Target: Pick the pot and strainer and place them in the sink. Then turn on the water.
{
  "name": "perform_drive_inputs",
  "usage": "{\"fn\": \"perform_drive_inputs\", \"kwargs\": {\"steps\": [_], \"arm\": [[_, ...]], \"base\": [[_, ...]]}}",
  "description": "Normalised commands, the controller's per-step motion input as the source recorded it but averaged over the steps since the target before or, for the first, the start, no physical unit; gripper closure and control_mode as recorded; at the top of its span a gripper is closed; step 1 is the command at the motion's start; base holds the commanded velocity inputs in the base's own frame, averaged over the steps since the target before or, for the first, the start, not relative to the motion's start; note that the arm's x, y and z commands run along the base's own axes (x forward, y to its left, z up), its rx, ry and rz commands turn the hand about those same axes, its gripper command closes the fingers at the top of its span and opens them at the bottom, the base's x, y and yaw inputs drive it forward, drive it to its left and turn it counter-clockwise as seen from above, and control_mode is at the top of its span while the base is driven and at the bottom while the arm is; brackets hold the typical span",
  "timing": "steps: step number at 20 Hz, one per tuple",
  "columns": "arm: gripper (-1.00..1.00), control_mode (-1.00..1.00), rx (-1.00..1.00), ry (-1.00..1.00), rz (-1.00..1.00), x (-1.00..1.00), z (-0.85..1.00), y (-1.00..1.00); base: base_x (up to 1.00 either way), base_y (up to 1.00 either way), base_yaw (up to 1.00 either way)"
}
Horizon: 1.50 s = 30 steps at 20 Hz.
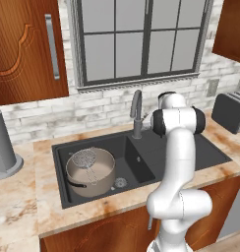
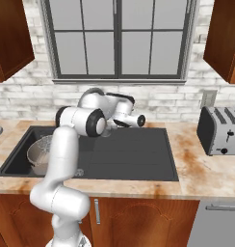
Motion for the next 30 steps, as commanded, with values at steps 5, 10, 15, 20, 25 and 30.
{"fn": "perform_drive_inputs", "kwargs": {"steps": [5,10,15,20,25,30], "arm": [[1.0,-1.0,0.08,0.06,0.0,0.25,0.11,-0.55],[1.0,-1.0,0.09,0.07,-0.04,0.21,0.12,-0.95],[1.0,-1.0,0.05,0.09,-0.1,0.08,0.18,-1.0],[1.0,-1.0,0.02,0.07,-0.07,0.0,0.27,-1.0],[1.0,-1.0,0.01,0.08,-0.04,0.0,0.3,-1.0],[1.0,-1.0,-0.03,0.02,0.0,0.0,0.08,-1.0]], "base": [[0.0,0.0,0.0],[0.0,0.0,0.0],[0.0,0.0,0.0],[0.0,0.0,0.0],[0.0,0.0,0.0],[0.0,0.0,0.0]]}}
